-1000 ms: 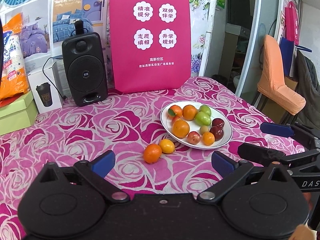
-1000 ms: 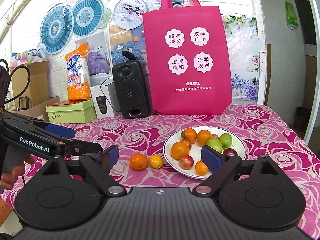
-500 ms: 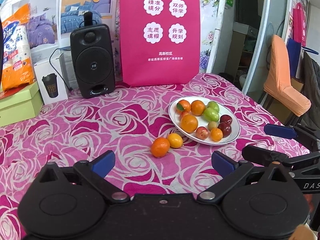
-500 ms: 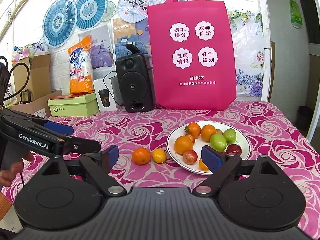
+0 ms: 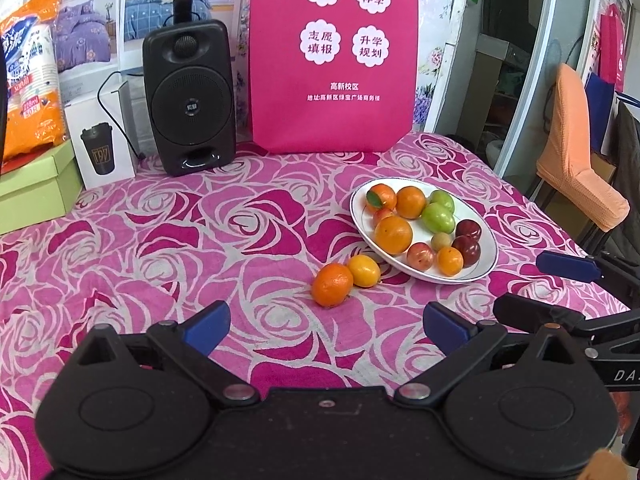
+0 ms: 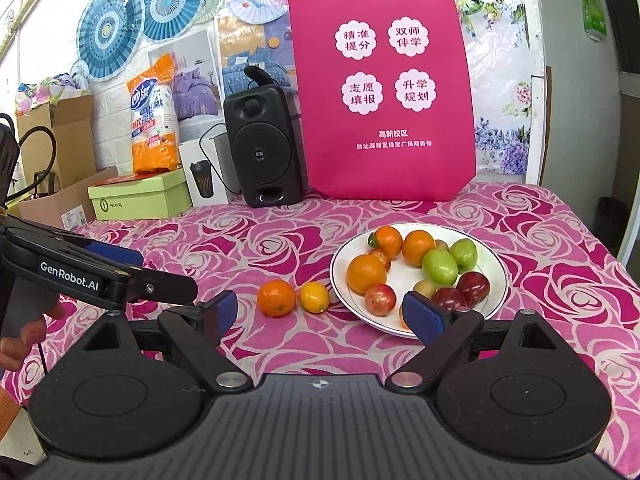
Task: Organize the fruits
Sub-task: 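Move both open tools back to the last two fruits, then grasp an orange with the left tool while the right tool grasps a yellow fruit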
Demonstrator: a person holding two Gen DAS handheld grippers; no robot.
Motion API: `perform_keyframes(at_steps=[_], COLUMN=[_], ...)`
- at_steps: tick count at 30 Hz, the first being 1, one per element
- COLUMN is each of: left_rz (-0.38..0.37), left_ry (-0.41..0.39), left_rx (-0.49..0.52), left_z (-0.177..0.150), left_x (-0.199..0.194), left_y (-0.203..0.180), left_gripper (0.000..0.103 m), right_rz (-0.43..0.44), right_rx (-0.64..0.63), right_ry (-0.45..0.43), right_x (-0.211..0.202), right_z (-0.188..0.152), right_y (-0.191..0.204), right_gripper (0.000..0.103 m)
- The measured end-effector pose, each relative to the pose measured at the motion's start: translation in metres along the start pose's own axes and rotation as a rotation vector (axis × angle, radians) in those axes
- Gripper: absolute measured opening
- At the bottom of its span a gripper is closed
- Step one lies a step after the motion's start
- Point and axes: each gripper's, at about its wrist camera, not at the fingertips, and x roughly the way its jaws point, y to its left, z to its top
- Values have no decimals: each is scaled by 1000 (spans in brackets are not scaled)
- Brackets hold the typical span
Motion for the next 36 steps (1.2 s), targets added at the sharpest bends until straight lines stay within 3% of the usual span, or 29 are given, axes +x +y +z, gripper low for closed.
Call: perform_keyframes(at_steps=[18,27,36], left_rz=[11,-45,-148], left_ry=[51,58,98], left_rx=[-41,-36,-33], left_z=[9,11,21], left_x=[37,49,79], left_y=[19,24,21], left_gripper=[103,103,103], right_rz=[14,54,92], right_rx=[37,48,27], right_ry=[78,134,201], right_x=[38,61,86], right_z=[-8,-16,-18], right_y=[-12,-11,-1], right_gripper=[103,103,103])
